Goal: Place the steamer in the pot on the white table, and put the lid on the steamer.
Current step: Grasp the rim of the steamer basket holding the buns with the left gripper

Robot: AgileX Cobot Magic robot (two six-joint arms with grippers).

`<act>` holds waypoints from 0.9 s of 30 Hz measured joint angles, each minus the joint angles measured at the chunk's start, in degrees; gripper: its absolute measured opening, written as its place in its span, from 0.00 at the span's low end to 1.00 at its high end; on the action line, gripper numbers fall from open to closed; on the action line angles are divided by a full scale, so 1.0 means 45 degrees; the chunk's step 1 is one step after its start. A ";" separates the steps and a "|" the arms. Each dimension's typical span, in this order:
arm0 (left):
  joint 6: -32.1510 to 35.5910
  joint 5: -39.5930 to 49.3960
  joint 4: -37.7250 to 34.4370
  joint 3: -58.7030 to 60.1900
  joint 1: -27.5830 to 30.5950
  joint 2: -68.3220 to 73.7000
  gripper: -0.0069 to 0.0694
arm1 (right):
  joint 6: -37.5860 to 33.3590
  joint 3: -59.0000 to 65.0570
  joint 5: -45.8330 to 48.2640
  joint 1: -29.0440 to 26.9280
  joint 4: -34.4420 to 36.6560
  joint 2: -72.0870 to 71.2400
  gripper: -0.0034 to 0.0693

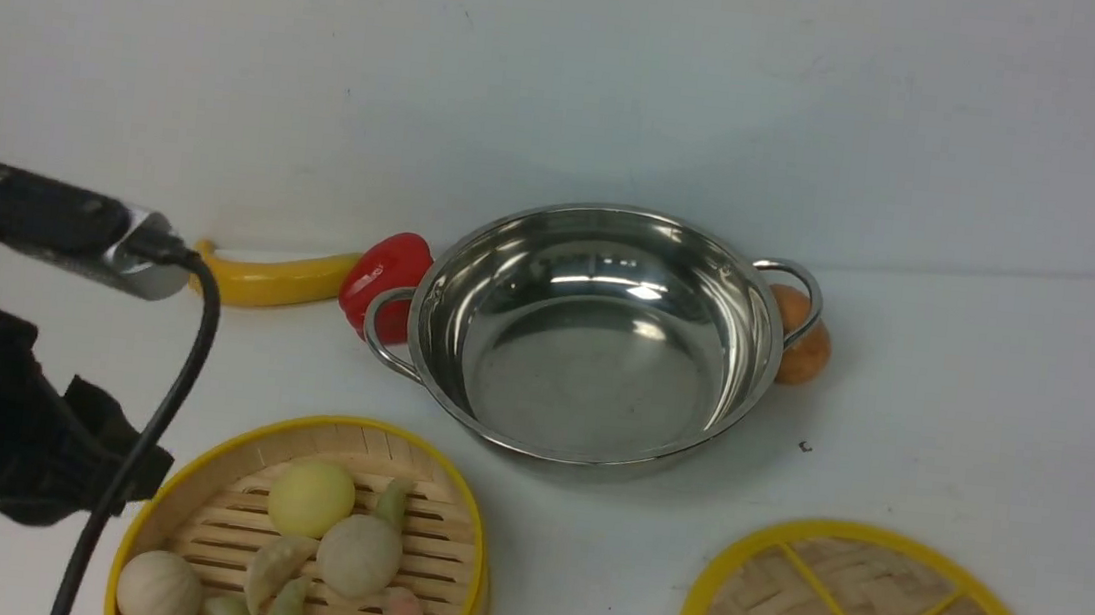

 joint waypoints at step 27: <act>0.1453 0.0434 0.3054 -0.3930 0.0000 0.7779 0.48 | -0.0178 0.0000 0.0076 0.0000 0.0430 0.0000 0.38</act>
